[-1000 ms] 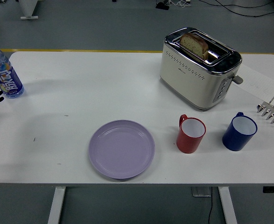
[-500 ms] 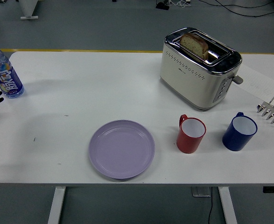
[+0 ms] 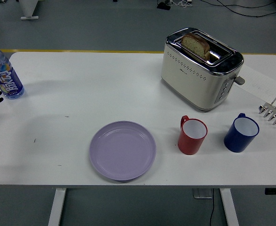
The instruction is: Push plate across desktop
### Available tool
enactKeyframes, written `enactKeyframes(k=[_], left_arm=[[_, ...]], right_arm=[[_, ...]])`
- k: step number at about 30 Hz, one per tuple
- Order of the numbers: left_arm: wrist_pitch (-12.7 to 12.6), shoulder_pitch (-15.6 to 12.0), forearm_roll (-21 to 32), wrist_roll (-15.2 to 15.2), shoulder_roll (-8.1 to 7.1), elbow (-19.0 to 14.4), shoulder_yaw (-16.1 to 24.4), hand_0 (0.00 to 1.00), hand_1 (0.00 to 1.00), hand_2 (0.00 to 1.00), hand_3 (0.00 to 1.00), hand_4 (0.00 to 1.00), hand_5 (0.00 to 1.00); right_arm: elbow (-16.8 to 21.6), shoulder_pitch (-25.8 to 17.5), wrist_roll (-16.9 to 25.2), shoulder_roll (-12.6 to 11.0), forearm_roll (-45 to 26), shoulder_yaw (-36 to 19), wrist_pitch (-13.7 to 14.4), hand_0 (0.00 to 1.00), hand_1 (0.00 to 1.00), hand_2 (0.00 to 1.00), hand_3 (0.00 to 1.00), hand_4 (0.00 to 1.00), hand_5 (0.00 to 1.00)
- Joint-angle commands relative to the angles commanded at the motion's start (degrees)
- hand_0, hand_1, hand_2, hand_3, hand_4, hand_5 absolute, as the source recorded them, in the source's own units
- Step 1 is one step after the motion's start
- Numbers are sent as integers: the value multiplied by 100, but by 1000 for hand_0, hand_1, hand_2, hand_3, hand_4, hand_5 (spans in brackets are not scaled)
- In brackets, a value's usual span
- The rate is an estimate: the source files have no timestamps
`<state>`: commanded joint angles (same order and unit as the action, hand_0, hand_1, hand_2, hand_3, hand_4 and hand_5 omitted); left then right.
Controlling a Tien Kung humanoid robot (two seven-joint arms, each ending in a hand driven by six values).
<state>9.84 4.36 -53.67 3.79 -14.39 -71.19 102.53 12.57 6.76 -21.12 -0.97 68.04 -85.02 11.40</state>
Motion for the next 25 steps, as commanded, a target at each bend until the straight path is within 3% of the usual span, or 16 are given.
enactKeyframes(k=[25], left_arm=[[-3,34,-26,5,56,-5,62,762,774,759,727,575,998]], right_arm=[[-3,44,4,-7,66,-42,-10,637,592,671,748,460,521]])
